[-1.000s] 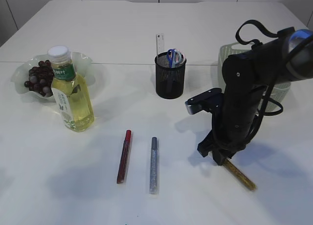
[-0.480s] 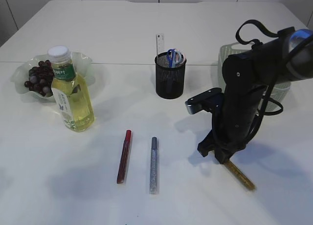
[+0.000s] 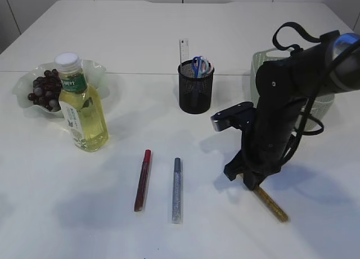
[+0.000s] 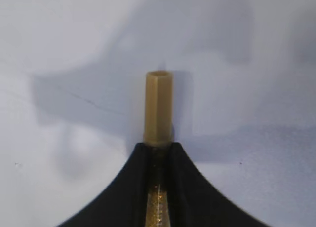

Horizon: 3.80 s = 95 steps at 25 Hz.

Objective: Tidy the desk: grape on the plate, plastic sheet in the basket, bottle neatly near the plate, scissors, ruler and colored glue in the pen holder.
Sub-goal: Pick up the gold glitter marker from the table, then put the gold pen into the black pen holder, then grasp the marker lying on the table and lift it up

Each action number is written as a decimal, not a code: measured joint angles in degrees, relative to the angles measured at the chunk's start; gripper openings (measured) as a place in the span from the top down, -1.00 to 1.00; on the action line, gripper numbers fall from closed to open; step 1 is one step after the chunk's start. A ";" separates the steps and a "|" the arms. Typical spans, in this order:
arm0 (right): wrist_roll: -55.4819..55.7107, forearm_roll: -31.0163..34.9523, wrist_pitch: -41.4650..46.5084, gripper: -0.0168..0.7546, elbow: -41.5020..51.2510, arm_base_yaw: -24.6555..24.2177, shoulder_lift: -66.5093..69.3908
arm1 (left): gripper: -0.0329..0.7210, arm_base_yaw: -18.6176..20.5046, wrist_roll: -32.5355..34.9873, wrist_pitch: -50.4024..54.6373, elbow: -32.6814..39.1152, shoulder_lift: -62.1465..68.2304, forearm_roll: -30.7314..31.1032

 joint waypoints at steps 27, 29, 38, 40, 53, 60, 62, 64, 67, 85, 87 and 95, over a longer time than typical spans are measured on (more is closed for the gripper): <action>-43.76 65.97 5.49 0.72 -18.04 -15.36 -2.58 | -0.21 0.00 0.00 1.43 0.00 0.00 -0.69; -48.98 71.75 3.96 0.72 -20.25 -15.36 -1.79 | -0.21 0.00 0.00 1.95 0.00 0.00 -0.69; -79.51 95.39 1.43 0.72 -27.32 -15.36 7.45 | -0.21 0.00 0.00 4.19 0.00 0.00 -0.73; -85.99 97.29 0.99 0.72 -28.64 -15.36 9.40 | -0.21 0.00 0.00 5.41 0.00 0.00 -0.73; -100.01 98.57 -1.77 0.71 -32.41 -15.36 16.89 | -0.21 0.00 0.00 7.20 0.00 0.00 -0.52; -100.16 98.59 -2.11 0.46 -32.54 -15.36 17.00 | -0.21 0.00 0.00 7.33 0.00 0.00 -0.52; -100.26 98.69 -2.11 0.36 -32.54 -15.36 17.00 | -0.21 0.00 0.00 7.47 0.00 0.00 -0.52; -100.26 98.69 -2.11 0.27 -32.54 -15.36 17.00 | -0.21 0.00 0.00 7.70 0.00 0.00 -0.52; -100.06 98.69 -2.11 0.19 -32.54 -15.36 17.00 | -0.21 0.00 0.00 8.05 0.00 0.00 -0.52; -22.44 37.88 1.94 0.15 -32.54 -11.26 -3.97 | -0.21 0.00 0.00 6.55 0.00 0.00 -0.43; -13.50 30.01 4.77 0.15 -32.54 -8.40 -5.72 | -0.21 0.00 0.00 5.23 0.00 0.00 -0.53; 18.88 2.28 14.65 0.15 -32.54 6.94 -6.09 | -0.21 0.00 0.00 0.26 0.00 0.00 -3.70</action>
